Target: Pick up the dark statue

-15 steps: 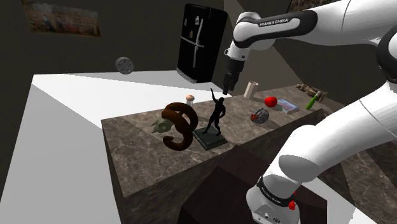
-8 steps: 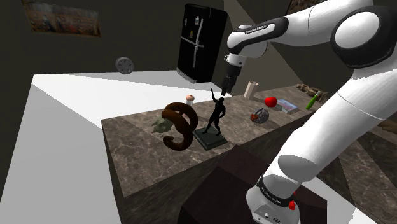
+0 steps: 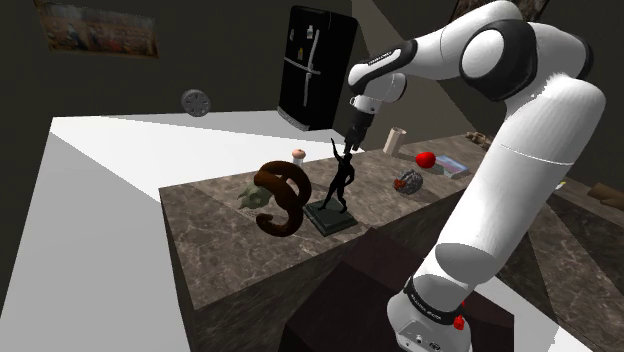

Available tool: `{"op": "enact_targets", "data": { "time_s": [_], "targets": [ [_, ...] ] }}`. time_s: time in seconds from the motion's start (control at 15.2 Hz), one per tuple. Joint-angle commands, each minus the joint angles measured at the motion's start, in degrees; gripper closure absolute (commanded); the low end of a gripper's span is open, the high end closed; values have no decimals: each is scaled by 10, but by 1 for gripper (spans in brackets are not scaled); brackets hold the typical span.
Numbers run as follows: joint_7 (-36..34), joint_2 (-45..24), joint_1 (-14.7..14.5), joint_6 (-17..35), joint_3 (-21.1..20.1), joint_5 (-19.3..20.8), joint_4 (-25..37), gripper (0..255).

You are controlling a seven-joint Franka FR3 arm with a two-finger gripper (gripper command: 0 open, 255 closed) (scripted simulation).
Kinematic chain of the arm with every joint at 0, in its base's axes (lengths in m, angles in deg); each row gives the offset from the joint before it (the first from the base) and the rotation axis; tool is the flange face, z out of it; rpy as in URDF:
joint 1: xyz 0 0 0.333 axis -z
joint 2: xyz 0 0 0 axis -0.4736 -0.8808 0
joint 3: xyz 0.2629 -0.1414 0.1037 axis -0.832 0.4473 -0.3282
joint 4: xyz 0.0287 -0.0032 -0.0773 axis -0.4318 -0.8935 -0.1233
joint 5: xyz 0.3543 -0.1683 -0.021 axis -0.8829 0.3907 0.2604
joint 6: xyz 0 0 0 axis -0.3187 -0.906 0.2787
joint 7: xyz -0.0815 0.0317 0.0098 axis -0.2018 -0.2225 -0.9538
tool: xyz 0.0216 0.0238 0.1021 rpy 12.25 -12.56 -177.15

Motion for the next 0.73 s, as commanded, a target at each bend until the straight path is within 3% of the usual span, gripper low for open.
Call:
{"op": "enact_targets", "data": {
  "time_s": [0.0,0.33,0.4,0.66],
  "targets": [
    [8,-10,2,14,0,-7,-5,0],
    [17,-25,3,38,-1,-17,-18,0],
    [18,-27,3,39,-1,-18,-17,255],
    [18,-27,3,39,-1,-18,-17,255]
  ]
}}
